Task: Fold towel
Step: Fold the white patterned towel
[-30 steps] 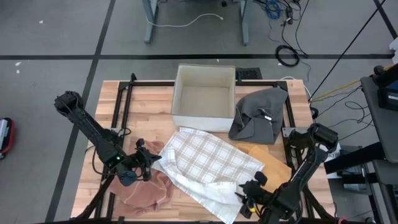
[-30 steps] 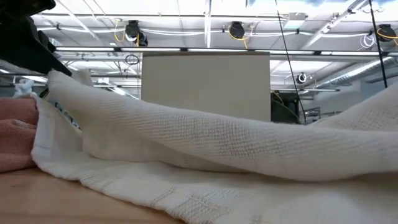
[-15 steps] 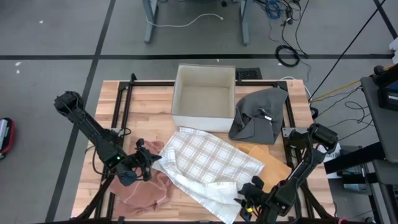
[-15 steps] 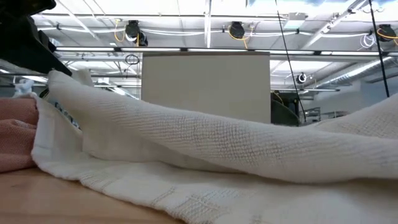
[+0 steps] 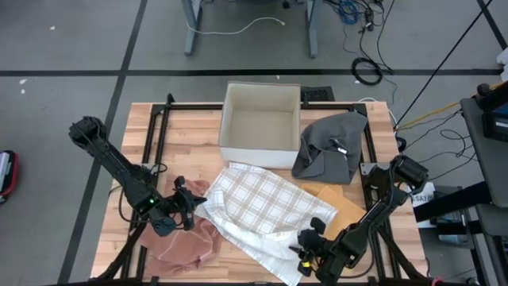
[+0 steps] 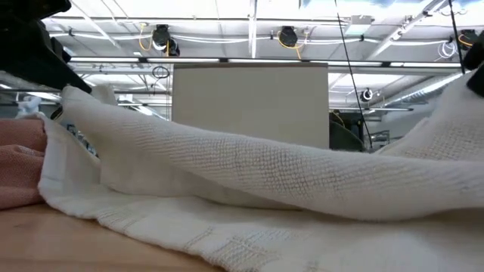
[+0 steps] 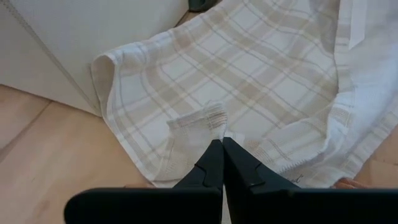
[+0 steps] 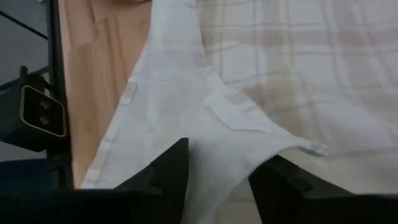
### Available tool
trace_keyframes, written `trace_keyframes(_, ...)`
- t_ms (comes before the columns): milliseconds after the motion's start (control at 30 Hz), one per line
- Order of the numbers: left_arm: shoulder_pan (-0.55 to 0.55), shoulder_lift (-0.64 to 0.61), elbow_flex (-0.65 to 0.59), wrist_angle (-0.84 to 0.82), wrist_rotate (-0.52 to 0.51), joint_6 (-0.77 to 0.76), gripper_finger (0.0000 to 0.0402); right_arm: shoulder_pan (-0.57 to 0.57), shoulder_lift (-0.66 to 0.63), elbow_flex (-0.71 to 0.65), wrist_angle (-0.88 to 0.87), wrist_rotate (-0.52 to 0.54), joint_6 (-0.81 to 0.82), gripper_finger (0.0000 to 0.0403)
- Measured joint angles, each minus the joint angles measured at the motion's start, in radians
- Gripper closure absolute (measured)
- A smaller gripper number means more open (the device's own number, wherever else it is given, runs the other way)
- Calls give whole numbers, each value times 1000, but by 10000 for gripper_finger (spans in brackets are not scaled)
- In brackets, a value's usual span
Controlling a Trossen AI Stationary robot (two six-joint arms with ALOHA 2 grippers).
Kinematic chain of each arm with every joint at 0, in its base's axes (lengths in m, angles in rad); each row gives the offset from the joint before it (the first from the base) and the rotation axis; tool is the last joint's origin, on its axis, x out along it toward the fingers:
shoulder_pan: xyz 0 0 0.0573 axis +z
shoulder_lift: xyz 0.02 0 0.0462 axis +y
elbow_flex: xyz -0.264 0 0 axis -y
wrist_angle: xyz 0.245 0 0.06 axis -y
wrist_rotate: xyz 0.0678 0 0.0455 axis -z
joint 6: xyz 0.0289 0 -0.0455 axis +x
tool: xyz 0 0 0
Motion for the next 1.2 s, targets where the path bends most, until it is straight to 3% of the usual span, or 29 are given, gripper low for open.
trace_keyframes(267,0,0,0,0,-1,9,401,-5,0,0,-5,1,-201,392)
trace_keyframes(400,0,0,0,0,-8,16,401,-5,0,5,-45,11,-301,400)
trace_keyframes(567,9,0,0,0,-11,22,401,10,0,99,-285,46,-380,402)
trace_keyframes(833,57,0,0,-12,-88,53,401,93,0,337,-598,301,-563,402)
trace_keyframes(967,86,0,0,-22,-139,58,401,140,0,380,-545,346,-768,403)
trace_keyframes(1067,102,0,1,-44,-131,78,401,164,8,380,-451,310,-888,403)
trace_keyframes(1200,125,0,-1,-95,-56,72,401,169,64,380,-395,216,-913,403)
